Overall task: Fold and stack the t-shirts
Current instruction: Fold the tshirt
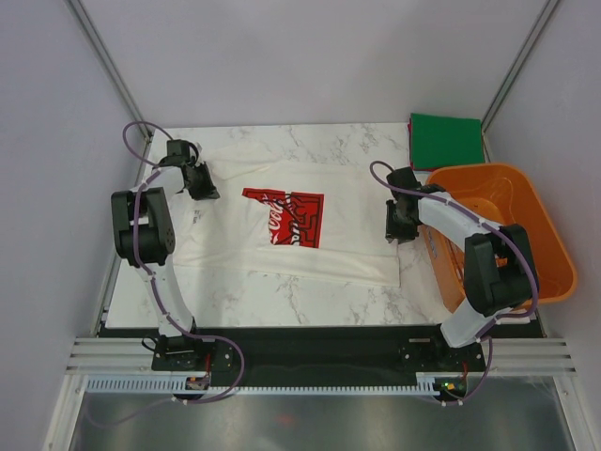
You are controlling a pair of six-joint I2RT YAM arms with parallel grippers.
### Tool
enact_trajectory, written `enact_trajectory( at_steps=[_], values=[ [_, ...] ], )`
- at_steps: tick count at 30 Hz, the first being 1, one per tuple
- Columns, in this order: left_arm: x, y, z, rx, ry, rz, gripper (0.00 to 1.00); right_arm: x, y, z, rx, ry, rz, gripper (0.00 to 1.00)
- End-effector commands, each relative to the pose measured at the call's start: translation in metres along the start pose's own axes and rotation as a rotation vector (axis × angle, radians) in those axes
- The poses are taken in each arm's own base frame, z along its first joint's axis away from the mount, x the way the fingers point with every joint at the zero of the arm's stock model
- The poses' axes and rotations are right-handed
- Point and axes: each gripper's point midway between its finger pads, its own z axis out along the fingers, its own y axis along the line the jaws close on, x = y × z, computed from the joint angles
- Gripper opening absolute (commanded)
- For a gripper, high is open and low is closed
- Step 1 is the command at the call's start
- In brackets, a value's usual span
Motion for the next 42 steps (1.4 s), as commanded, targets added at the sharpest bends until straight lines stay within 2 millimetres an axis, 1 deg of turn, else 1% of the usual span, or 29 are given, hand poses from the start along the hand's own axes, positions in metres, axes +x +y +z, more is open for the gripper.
enact_trajectory(
  at_steps=[1,3,6,10,11,15,22,24,26,27,31,36,42],
  values=[
    [-0.019,-0.013,-0.009,0.043,-0.046,0.051,0.10,0.003,-0.004,0.000,0.014,-0.001,-0.040,0.38],
    [-0.021,-0.015,-0.011,0.044,-0.054,0.046,0.02,0.005,-0.001,-0.001,-0.011,0.003,-0.065,0.39],
    [-0.024,-0.016,-0.017,0.043,-0.067,0.044,0.02,0.011,0.000,0.002,-0.014,0.033,-0.060,0.38],
    [-0.027,-0.015,-0.025,0.026,-0.084,0.053,0.02,0.022,-0.007,0.010,0.020,0.064,-0.056,0.38],
    [-0.029,-0.015,-0.029,0.015,-0.094,0.054,0.02,0.025,-0.008,0.012,0.027,0.070,-0.056,0.37],
    [-0.034,-0.013,-0.038,-0.006,-0.119,0.058,0.02,0.029,-0.008,0.013,0.029,0.072,-0.045,0.34],
    [-0.032,-0.014,-0.039,-0.005,-0.118,0.050,0.02,0.035,-0.013,0.016,0.051,0.067,-0.034,0.30],
    [-0.032,-0.014,-0.039,-0.007,-0.118,0.051,0.02,0.033,-0.013,0.016,0.052,0.060,-0.026,0.30],
    [-0.031,-0.009,-0.040,-0.030,-0.119,0.055,0.02,0.032,-0.012,0.016,0.050,0.056,-0.021,0.31],
    [-0.032,-0.007,-0.042,-0.042,-0.125,0.061,0.06,0.032,-0.012,0.016,0.050,0.056,-0.018,0.31],
    [-0.017,-0.004,-0.036,-0.048,-0.090,0.056,0.06,0.031,-0.007,0.016,0.044,0.052,-0.026,0.31],
    [-0.007,-0.015,-0.032,-0.034,-0.071,0.078,0.06,0.030,-0.003,0.016,0.041,0.050,-0.034,0.30],
    [0.002,-0.016,-0.017,-0.036,-0.033,0.082,0.06,0.032,-0.002,0.016,0.043,0.051,-0.039,0.31]
  ],
)
